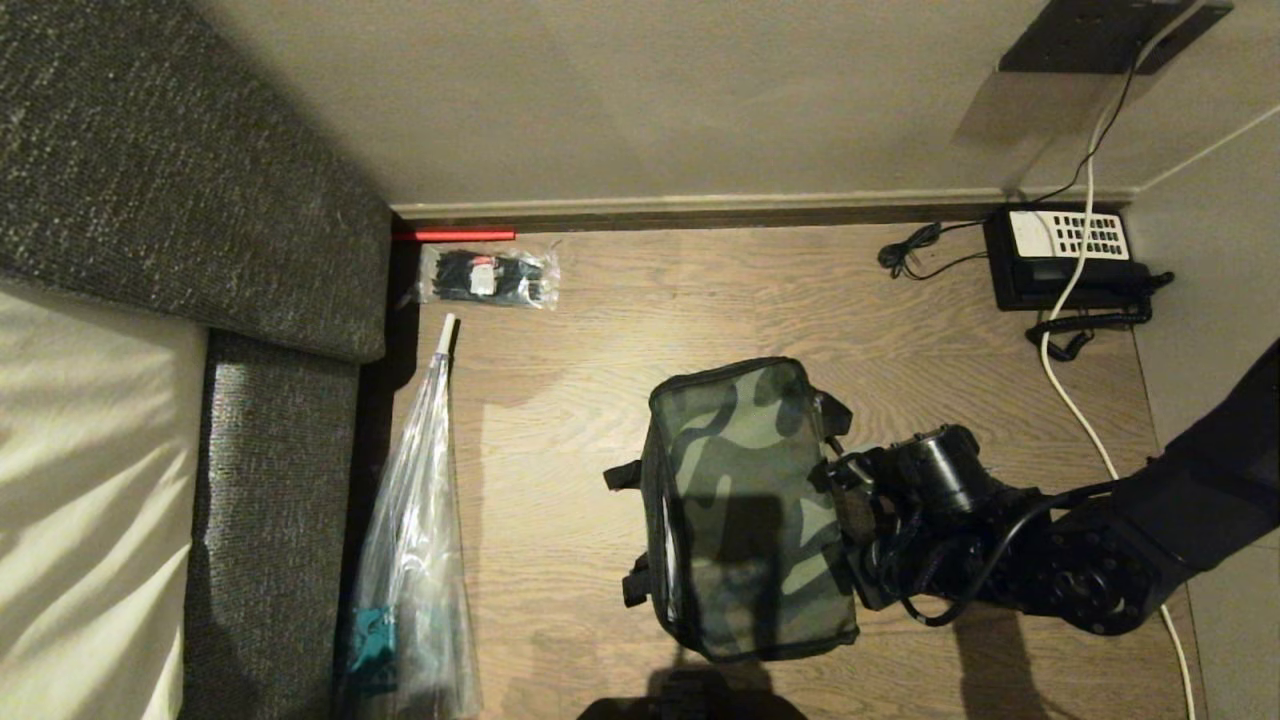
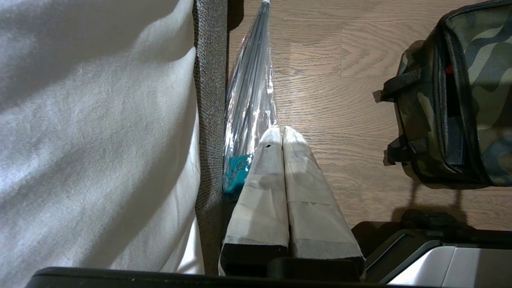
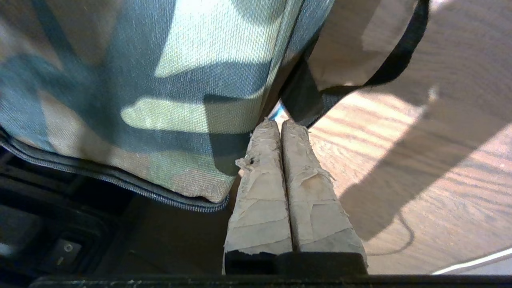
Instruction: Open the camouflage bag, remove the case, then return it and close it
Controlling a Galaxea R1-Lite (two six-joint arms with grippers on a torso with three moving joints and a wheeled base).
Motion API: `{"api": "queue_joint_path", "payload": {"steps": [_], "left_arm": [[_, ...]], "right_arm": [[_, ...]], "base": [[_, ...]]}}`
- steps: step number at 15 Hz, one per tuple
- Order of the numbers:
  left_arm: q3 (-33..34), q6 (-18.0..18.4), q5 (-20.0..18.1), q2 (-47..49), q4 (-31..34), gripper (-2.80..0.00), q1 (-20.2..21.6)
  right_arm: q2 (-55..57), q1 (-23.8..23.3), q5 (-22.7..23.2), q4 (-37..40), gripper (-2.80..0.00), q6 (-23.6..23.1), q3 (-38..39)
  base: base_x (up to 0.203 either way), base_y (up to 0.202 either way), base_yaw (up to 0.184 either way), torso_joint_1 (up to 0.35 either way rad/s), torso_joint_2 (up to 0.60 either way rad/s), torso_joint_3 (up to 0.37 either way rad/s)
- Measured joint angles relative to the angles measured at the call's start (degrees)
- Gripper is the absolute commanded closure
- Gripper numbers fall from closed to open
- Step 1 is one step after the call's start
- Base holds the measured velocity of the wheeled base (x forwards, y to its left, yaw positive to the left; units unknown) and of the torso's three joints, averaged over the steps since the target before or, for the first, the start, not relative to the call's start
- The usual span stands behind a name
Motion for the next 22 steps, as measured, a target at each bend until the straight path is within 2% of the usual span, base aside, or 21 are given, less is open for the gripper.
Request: {"api": "queue_joint_path", "payload": {"steps": [6, 10, 14, 17, 20, 22], "left_arm": [[0.00, 0.05, 0.00, 0.00, -0.02, 0.00, 0.00], [0.00, 0.00, 0.01, 0.00, 0.00, 0.00, 0.00], [0.00, 0.02, 0.00, 0.00, 0.00, 0.00, 0.00], [0.00, 0.00, 0.01, 0.00, 0.00, 0.00, 0.00], [0.00, 0.02, 0.00, 0.00, -0.01, 0.00, 0.00], [0.00, 0.02, 0.02, 0.00, 0.00, 0.00, 0.00]], "right_arm": [[1.62, 3.92, -1.02, -0.54, 0.00, 1.54, 0.77], [2.77, 8.57, -1.32, -1.52, 0.00, 11.46, -0.91], [2.68, 9.81, -1.15, -5.78, 0.00, 12.41, -1.77], [-4.06, 8.92, 3.61, -6.12, 0.00, 12.43, -0.53], [-16.12, 8.18, 9.04, -4.78, 0.00, 13.33, 4.32], [-26.35, 7.59, 9.86, -1.41, 0.00, 14.81, 7.62]], "base": [[0.000, 0.000, 0.000, 0.000, 0.00, 0.000], [0.000, 0.000, 0.000, 0.000, 0.00, 0.000], [0.000, 0.000, 0.000, 0.000, 0.00, 0.000], [0.000, 0.000, 0.000, 0.000, 0.00, 0.000], [0.000, 0.000, 0.000, 0.000, 0.00, 0.000], [0.000, 0.000, 0.000, 0.000, 0.00, 0.000]]}}
